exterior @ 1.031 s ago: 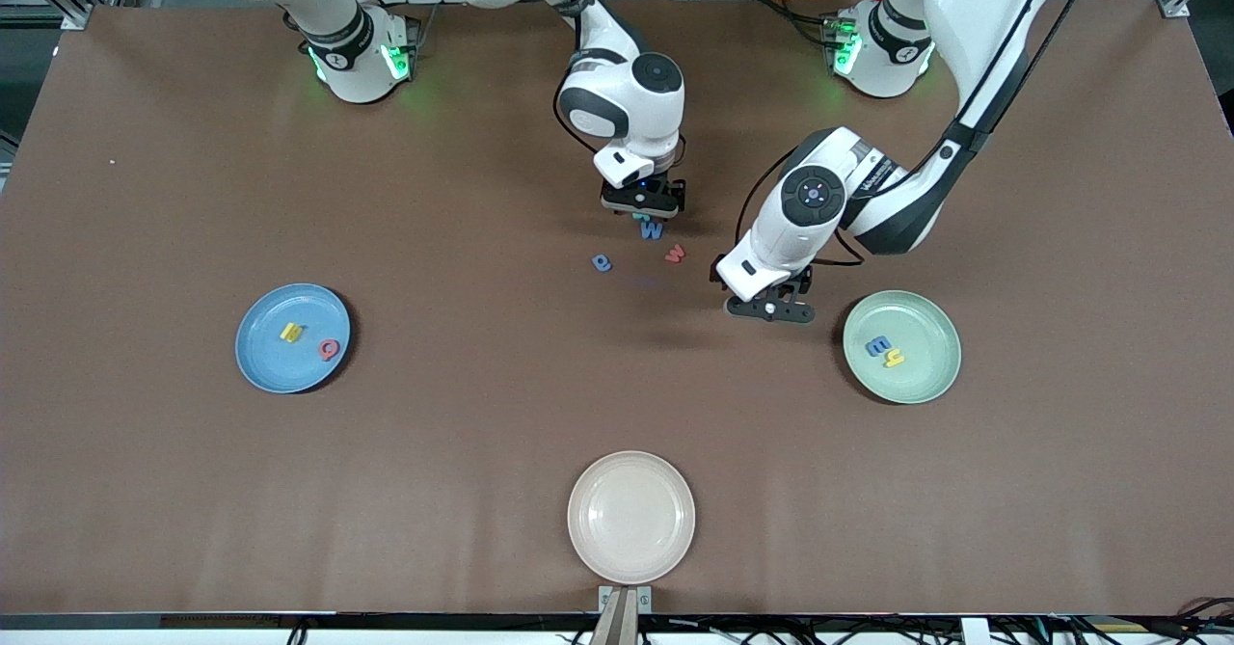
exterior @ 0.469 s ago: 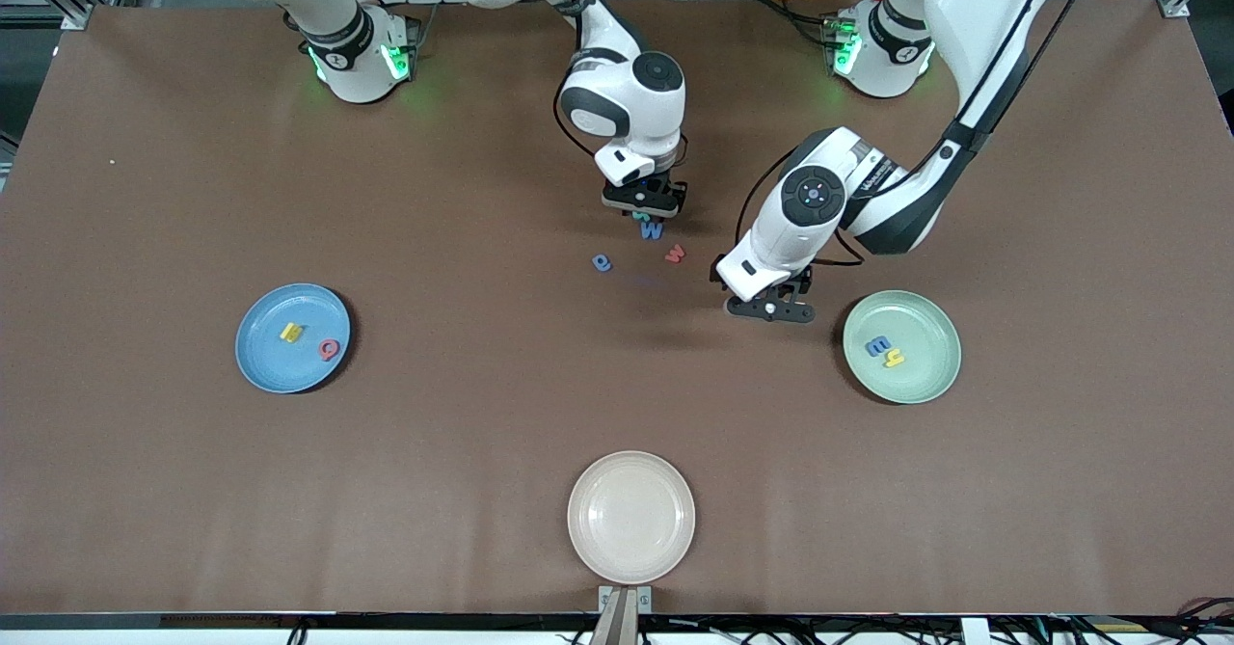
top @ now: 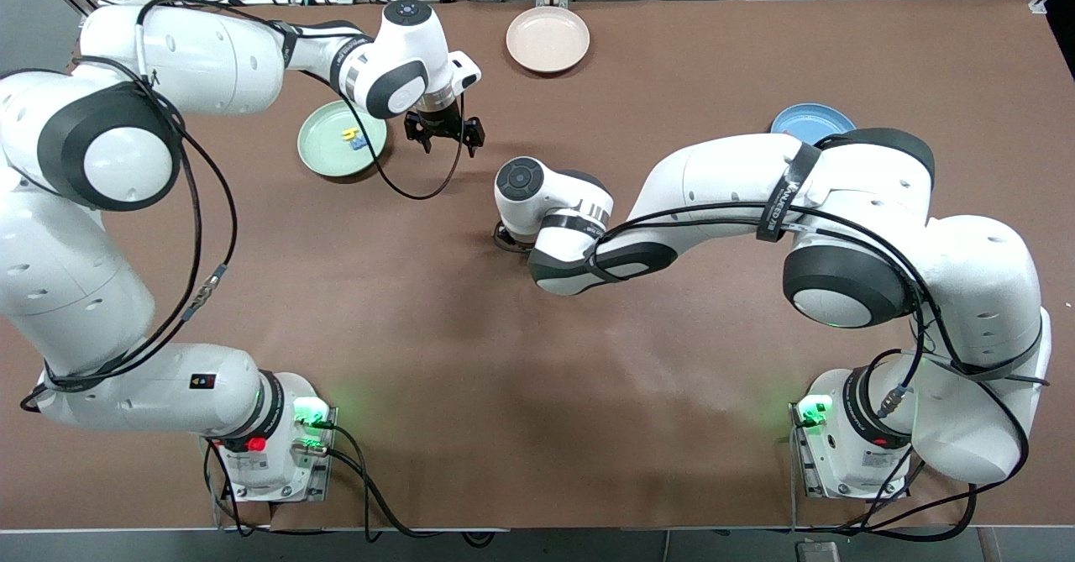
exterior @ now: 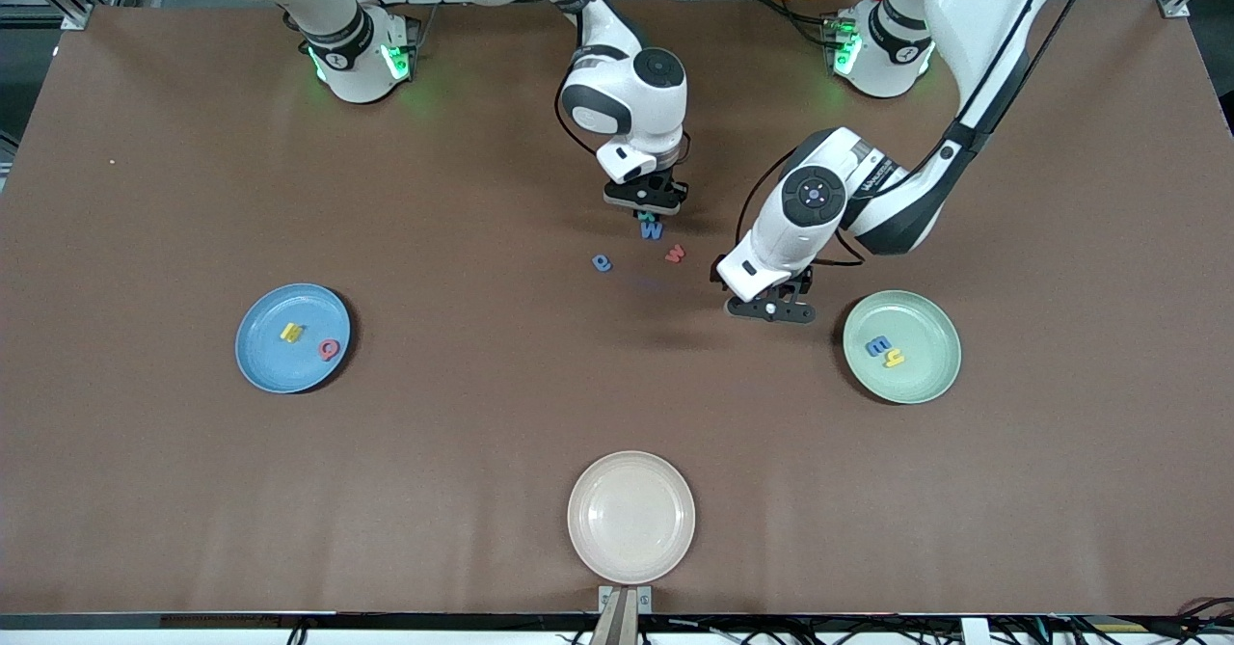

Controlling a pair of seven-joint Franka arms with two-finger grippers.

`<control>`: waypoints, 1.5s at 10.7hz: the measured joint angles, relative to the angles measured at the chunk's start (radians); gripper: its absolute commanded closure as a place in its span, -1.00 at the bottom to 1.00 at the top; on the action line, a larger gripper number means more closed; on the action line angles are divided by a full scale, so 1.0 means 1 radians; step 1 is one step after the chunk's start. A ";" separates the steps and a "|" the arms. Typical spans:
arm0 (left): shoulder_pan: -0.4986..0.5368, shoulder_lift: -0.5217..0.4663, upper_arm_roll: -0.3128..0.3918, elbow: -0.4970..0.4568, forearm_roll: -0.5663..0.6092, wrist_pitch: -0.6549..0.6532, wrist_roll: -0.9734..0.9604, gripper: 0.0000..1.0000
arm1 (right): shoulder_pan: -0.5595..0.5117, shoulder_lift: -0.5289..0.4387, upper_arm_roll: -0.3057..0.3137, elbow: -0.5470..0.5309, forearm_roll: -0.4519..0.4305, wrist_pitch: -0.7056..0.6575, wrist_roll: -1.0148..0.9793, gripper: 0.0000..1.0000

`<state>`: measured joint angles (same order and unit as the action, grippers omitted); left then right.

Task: Sort uppercase to blue plate, lowercase to green plate
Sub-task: 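Grasp teal R with the right gripper and place it on blue plate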

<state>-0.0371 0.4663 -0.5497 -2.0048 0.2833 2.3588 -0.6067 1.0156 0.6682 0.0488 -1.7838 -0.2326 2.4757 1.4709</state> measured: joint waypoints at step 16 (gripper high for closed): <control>-0.352 0.112 0.089 0.207 -0.134 -0.046 -0.441 -0.92 | -0.878 -0.224 -0.119 -0.010 -0.009 -0.422 -1.372 -1.00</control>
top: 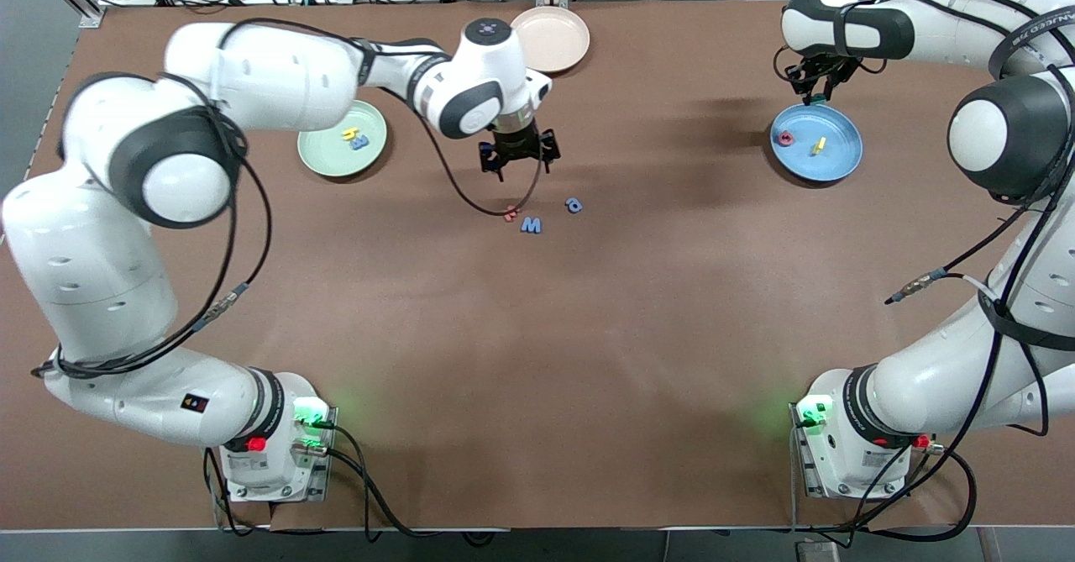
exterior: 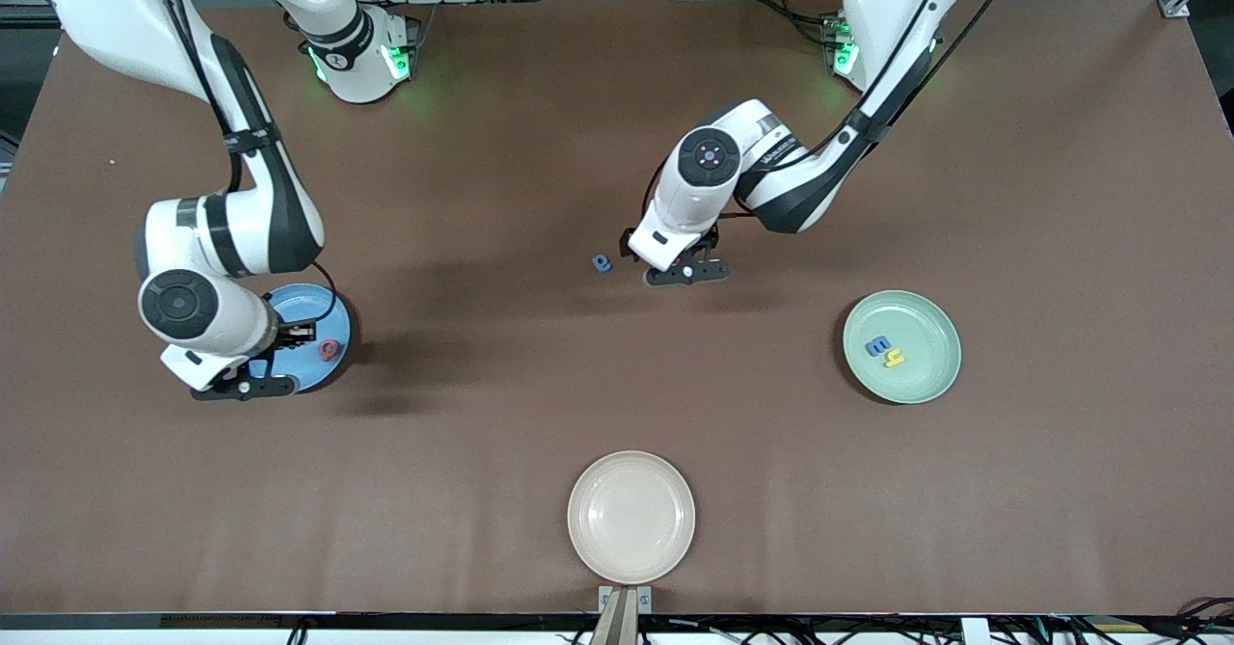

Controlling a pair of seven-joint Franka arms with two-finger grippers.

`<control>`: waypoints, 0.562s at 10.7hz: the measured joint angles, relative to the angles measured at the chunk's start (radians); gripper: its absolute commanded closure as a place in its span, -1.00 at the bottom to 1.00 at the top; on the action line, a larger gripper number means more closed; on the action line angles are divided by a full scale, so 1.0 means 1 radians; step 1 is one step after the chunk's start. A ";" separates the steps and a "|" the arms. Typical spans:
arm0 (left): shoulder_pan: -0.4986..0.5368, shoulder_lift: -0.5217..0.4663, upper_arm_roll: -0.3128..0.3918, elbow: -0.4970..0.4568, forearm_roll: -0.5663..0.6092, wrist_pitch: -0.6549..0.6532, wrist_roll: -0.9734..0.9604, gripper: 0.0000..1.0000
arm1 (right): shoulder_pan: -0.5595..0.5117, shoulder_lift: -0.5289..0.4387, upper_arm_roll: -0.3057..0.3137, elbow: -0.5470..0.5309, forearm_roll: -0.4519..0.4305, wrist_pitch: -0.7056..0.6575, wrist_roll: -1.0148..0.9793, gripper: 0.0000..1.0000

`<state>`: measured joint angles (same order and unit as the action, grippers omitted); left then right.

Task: Sort uppercase to blue plate, lowercase to green plate
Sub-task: 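Grasp teal R with the right gripper and place it on blue plate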

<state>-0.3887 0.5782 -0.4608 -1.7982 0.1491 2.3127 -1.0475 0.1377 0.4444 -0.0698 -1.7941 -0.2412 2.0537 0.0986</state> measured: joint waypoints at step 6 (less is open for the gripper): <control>-0.272 0.172 0.185 0.357 -0.105 -0.267 -0.074 -0.58 | 0.038 -0.001 0.003 0.003 0.000 -0.012 0.010 -1.00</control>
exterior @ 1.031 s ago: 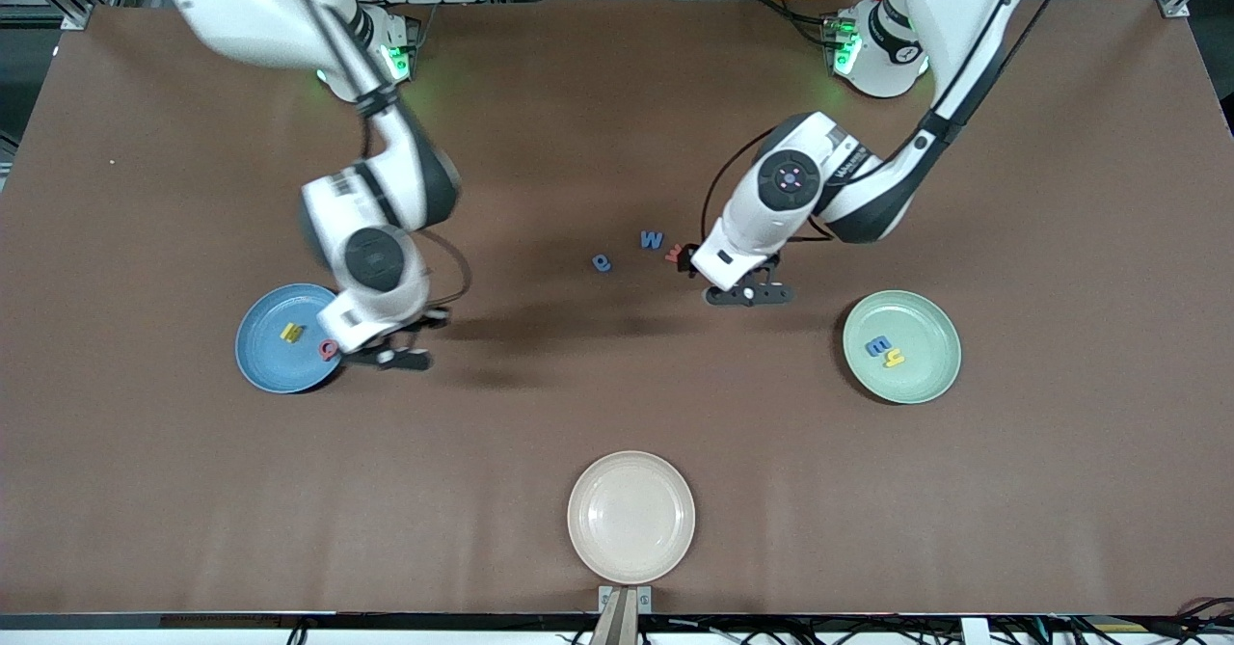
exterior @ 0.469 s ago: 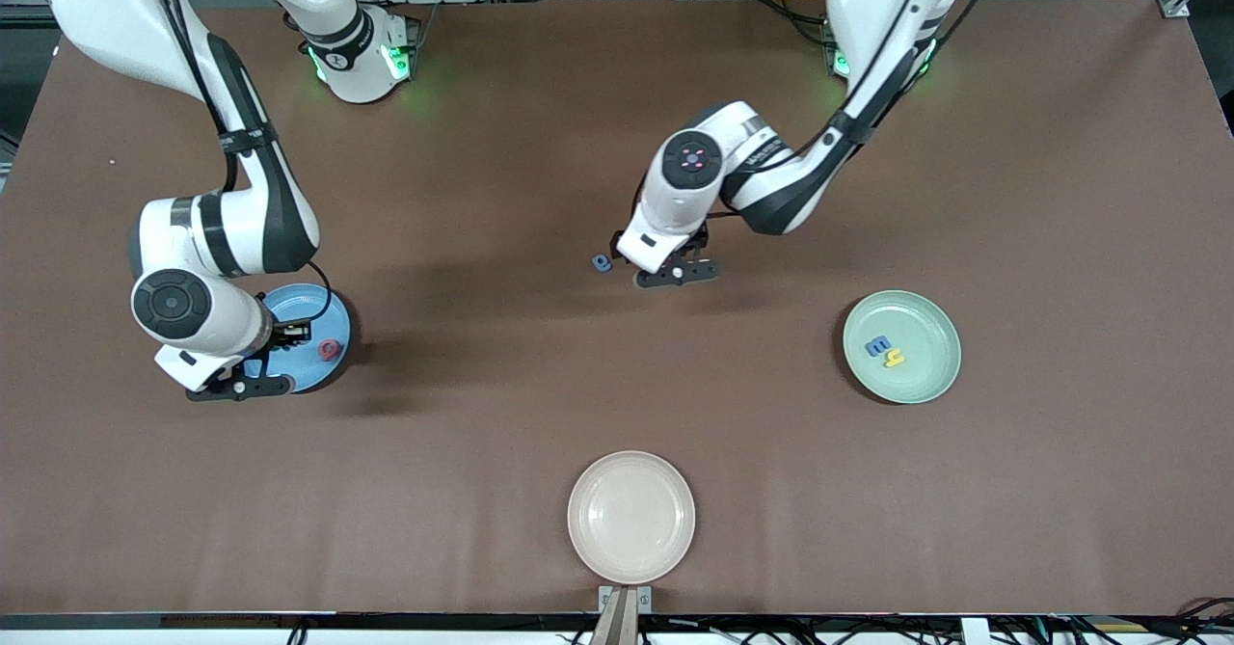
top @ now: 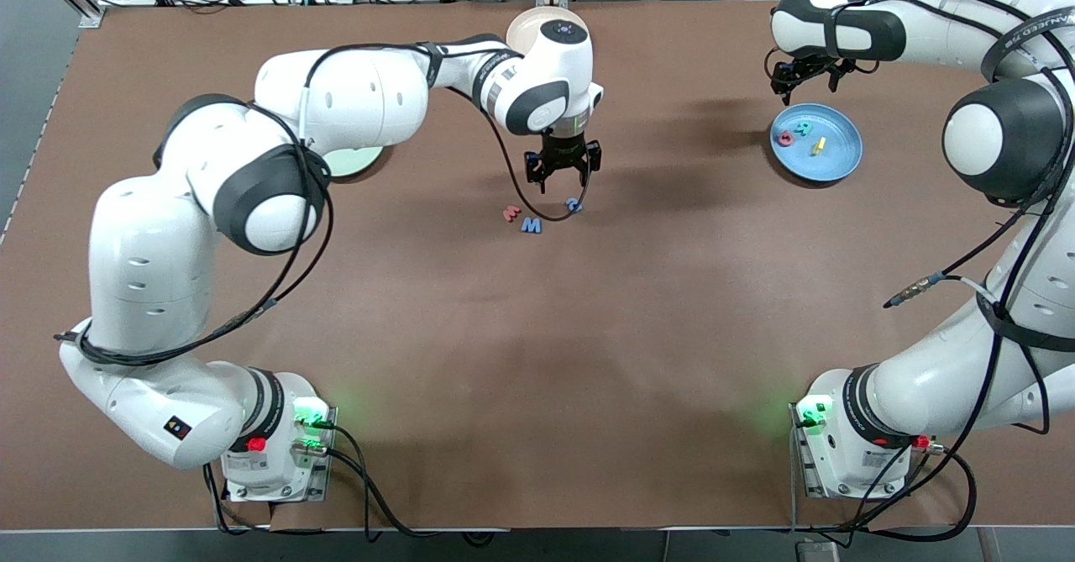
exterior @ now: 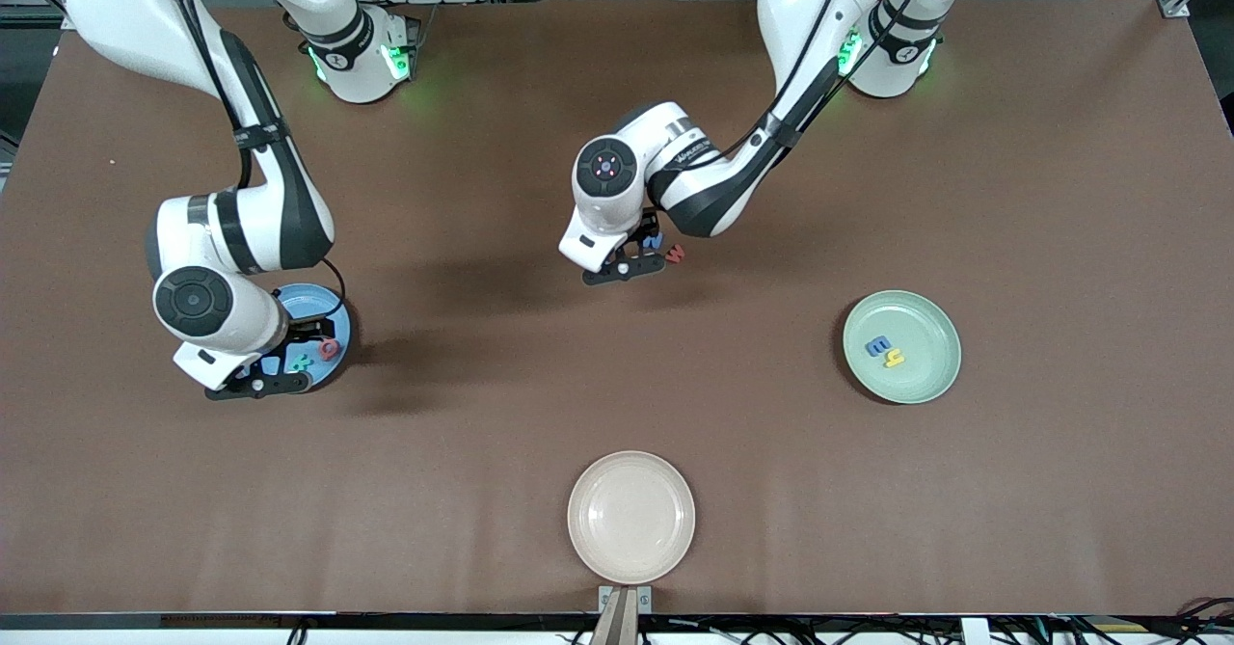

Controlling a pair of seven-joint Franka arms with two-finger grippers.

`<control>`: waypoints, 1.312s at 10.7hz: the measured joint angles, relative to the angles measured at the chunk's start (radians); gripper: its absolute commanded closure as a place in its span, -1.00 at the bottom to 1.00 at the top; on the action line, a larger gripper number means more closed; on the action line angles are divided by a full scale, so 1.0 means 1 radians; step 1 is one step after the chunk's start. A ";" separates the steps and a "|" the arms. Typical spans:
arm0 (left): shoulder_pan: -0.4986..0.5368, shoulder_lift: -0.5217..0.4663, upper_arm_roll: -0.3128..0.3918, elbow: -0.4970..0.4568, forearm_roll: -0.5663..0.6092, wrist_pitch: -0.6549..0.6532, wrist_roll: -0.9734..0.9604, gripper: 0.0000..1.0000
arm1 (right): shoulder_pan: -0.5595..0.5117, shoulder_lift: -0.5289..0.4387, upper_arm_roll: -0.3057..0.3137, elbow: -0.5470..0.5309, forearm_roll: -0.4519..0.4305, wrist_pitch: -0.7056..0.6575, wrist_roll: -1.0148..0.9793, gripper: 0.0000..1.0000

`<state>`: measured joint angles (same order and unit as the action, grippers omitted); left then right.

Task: Sort uppercase to blue plate, lowercase to green plate
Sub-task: 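Grasp teal R with the right gripper and place it on blue plate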

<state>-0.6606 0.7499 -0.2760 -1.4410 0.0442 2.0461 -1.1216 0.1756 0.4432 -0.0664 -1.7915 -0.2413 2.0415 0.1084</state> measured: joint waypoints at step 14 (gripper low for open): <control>-0.092 0.160 0.058 0.175 -0.023 -0.004 -0.073 -0.34 | 0.007 0.000 0.001 0.000 0.000 -0.010 0.017 -1.00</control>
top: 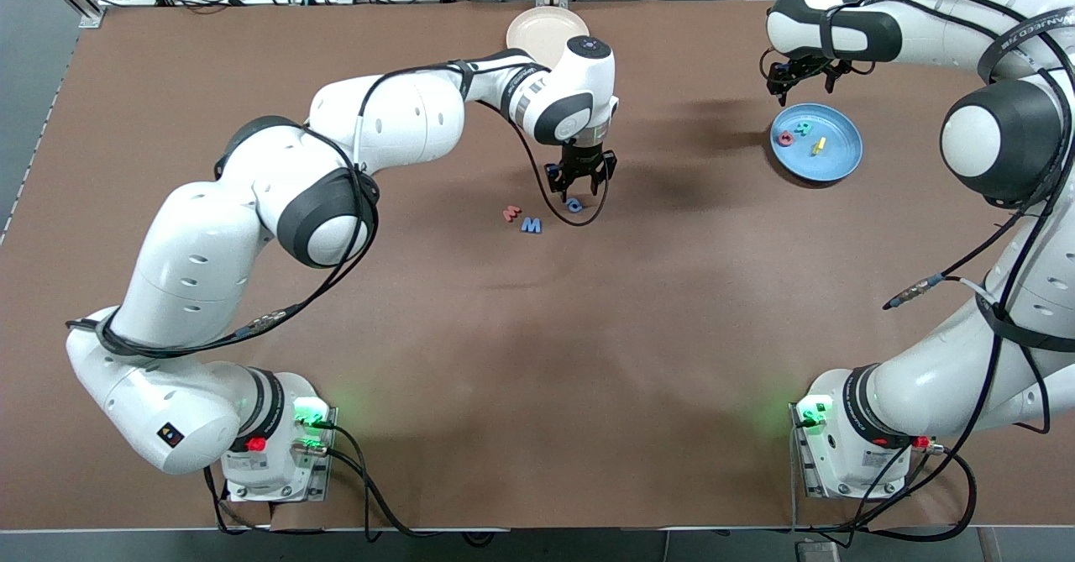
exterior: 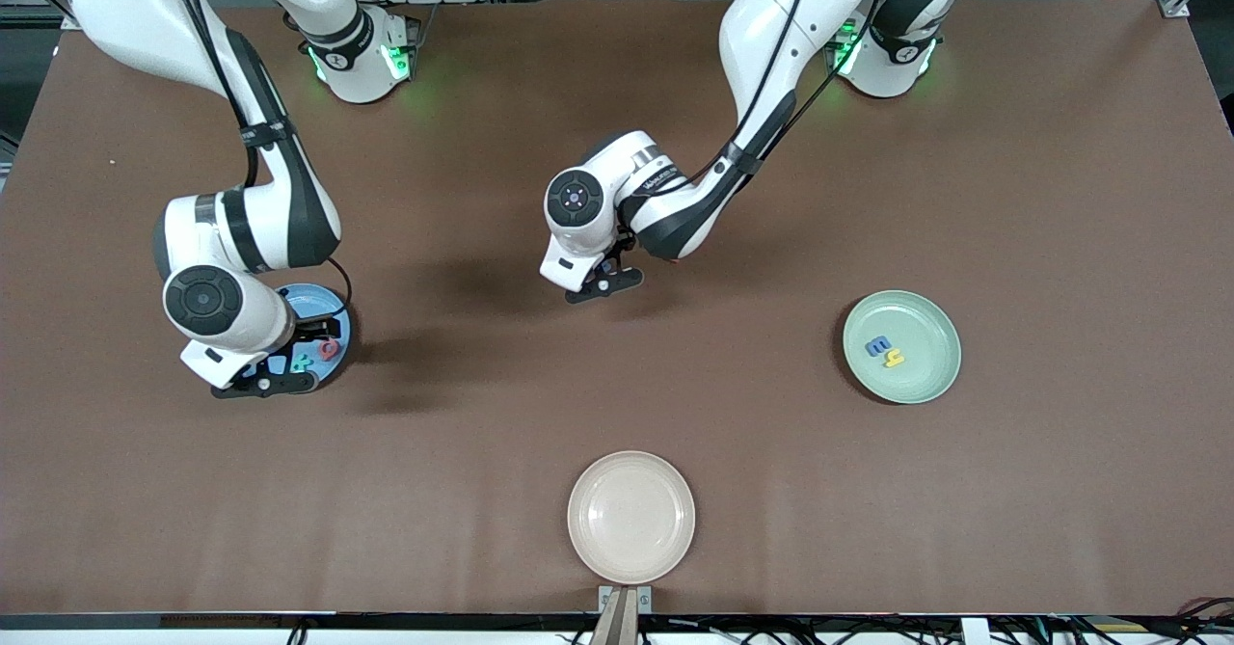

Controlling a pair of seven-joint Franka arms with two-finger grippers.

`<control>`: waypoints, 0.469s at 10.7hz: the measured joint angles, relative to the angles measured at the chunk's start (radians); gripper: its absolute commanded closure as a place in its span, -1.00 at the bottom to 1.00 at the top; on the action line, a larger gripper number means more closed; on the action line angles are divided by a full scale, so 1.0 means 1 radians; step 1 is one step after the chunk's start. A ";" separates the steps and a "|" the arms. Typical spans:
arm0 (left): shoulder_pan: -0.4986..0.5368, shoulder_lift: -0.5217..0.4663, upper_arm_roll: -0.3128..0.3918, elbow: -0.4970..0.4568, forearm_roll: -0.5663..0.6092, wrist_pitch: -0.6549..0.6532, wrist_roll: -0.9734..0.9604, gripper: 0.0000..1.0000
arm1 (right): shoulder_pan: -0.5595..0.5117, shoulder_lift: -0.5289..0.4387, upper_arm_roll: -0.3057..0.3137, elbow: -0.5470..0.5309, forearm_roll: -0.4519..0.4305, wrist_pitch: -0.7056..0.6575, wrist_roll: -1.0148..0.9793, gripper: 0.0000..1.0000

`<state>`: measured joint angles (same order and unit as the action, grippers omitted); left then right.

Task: Sort uppercase to blue plate, lowercase to green plate
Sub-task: 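Grasp teal R with the right gripper and place it on blue plate, then grasp blue a with the left gripper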

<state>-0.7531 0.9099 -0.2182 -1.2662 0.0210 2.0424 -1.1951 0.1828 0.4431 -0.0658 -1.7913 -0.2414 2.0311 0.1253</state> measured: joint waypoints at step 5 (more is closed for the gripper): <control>-0.003 -0.004 0.003 -0.056 0.015 0.035 -0.024 -0.23 | 0.000 0.000 0.000 0.000 0.000 -0.001 0.000 -1.00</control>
<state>-0.7558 0.9064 -0.2154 -1.3222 0.0357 2.0773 -1.2196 0.1829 0.4429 -0.0659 -1.7913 -0.2414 2.0298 0.1253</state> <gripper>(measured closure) 0.370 0.000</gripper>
